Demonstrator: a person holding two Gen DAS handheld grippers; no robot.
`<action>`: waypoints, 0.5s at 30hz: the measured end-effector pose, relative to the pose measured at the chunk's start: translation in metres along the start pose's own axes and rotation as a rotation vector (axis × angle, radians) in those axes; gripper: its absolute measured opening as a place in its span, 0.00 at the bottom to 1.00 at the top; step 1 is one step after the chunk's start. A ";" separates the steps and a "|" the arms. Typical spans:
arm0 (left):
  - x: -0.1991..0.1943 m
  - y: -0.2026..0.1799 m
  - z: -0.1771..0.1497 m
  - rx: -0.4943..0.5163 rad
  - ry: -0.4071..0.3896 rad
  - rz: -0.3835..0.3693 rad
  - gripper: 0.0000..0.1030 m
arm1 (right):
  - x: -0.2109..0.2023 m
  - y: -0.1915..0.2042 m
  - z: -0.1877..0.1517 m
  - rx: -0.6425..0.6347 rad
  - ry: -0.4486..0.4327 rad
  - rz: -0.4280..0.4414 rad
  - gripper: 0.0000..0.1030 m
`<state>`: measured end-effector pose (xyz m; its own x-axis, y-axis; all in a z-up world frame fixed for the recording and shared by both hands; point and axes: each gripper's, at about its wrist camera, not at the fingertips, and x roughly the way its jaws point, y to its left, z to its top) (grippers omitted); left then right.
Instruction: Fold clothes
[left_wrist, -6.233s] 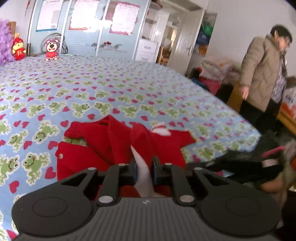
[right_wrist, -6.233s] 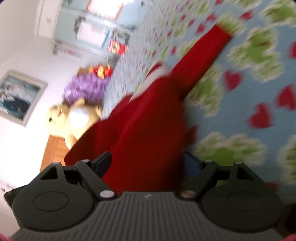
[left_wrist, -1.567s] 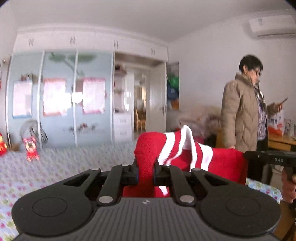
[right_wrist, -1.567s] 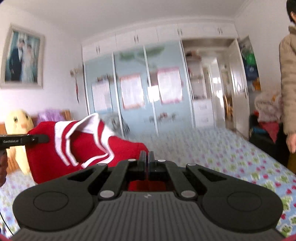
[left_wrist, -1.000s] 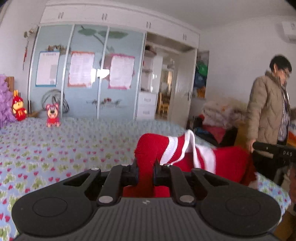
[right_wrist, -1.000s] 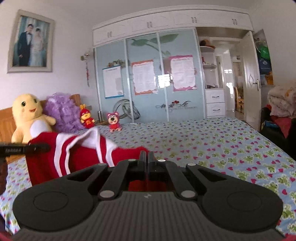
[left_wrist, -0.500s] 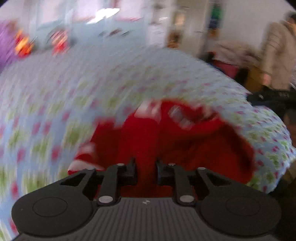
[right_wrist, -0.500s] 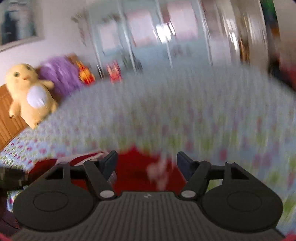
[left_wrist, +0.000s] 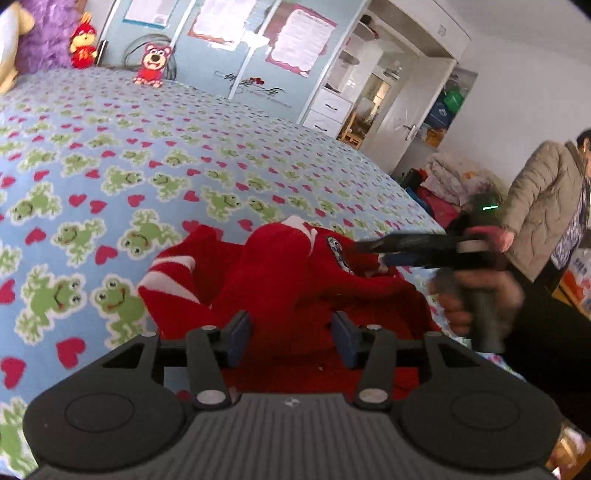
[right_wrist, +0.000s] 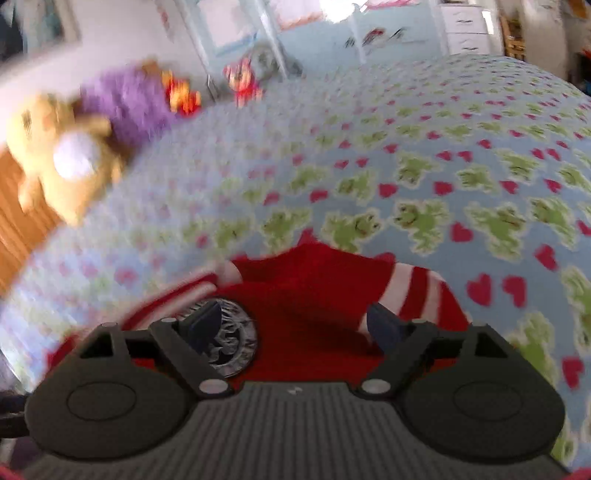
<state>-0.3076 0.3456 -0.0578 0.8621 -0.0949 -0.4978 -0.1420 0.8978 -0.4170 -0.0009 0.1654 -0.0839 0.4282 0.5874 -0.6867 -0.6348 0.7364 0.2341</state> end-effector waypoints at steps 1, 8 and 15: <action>0.001 0.001 0.000 -0.007 -0.002 -0.001 0.51 | 0.016 0.003 0.000 -0.037 0.031 -0.049 0.79; 0.002 0.001 0.003 -0.001 -0.012 0.001 0.52 | -0.033 -0.007 -0.034 -0.073 -0.015 -0.086 0.01; -0.009 -0.020 -0.001 0.032 -0.022 -0.073 0.61 | -0.174 -0.031 -0.089 0.010 -0.209 -0.011 0.01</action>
<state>-0.3128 0.3277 -0.0457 0.8801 -0.1512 -0.4501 -0.0633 0.9021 -0.4269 -0.1134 0.0105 -0.0329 0.5601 0.6351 -0.5319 -0.6232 0.7461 0.2346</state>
